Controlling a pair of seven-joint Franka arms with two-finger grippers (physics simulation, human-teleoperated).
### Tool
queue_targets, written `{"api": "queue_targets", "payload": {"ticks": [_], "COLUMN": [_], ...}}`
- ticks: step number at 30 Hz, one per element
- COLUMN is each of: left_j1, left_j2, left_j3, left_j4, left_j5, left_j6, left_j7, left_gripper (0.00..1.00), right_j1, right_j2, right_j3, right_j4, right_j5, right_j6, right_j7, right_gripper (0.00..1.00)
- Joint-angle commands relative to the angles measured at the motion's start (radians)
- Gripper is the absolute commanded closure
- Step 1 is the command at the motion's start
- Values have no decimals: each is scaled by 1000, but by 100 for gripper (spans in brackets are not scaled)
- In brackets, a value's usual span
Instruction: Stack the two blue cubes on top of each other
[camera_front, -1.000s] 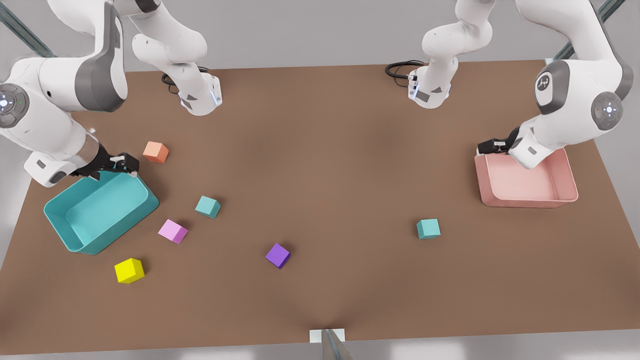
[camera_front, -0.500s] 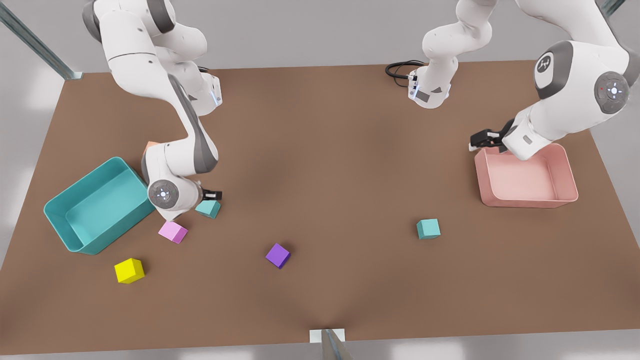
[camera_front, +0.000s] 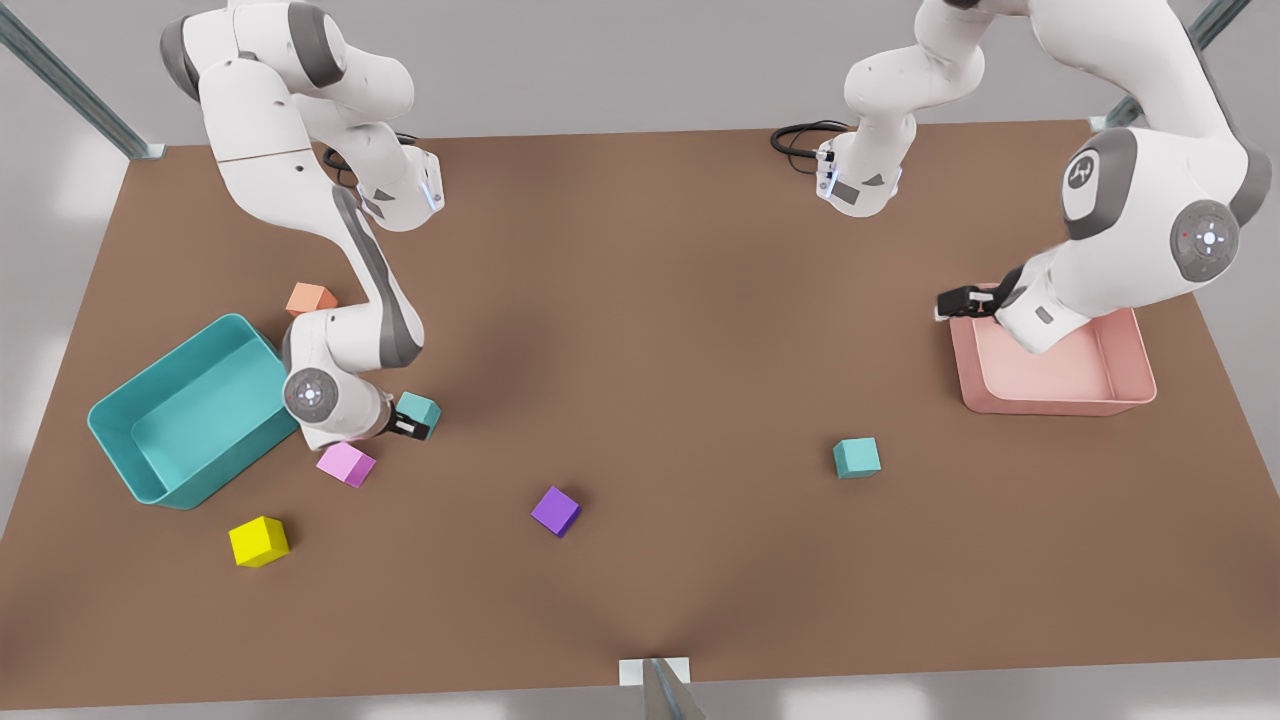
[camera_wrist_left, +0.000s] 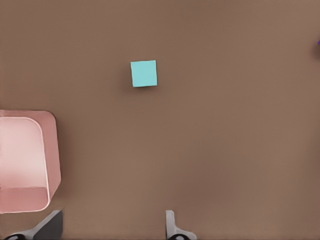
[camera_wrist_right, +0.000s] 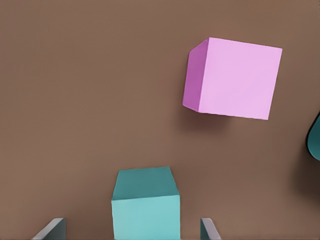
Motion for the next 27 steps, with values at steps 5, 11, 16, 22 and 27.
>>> {"api": "queue_targets", "payload": {"ticks": [5, 11, 16, 22, 27], "left_j1": [13, 19, 25, 30, 31], "left_j2": [8, 13, 19, 20, 27], "left_j3": [-1, 1, -1, 1, -1], "left_j4": [2, 2, 2, -1, -1], "left_j5": [28, 28, 28, 28, 28], "left_j6": [-2, 0, 0, -2, -2], "left_j7": [-7, -5, -4, -4, -4], "left_gripper": [0, 0, 0, 0, 0], "right_j1": [-7, -4, -6, -4, -4], "right_j2": [-1, 16, 21, 14, 36], "right_j3": [2, 14, 12, 12, 12], "right_j4": [-45, -38, -50, -108, -111], "right_j5": [29, 52, 62, 62, 64], "right_j6": [45, 36, 36, 68, 96], "right_j7": [17, -259, -367, -398, -396], "right_gripper": [0, 0, 0, 0, 0]}}
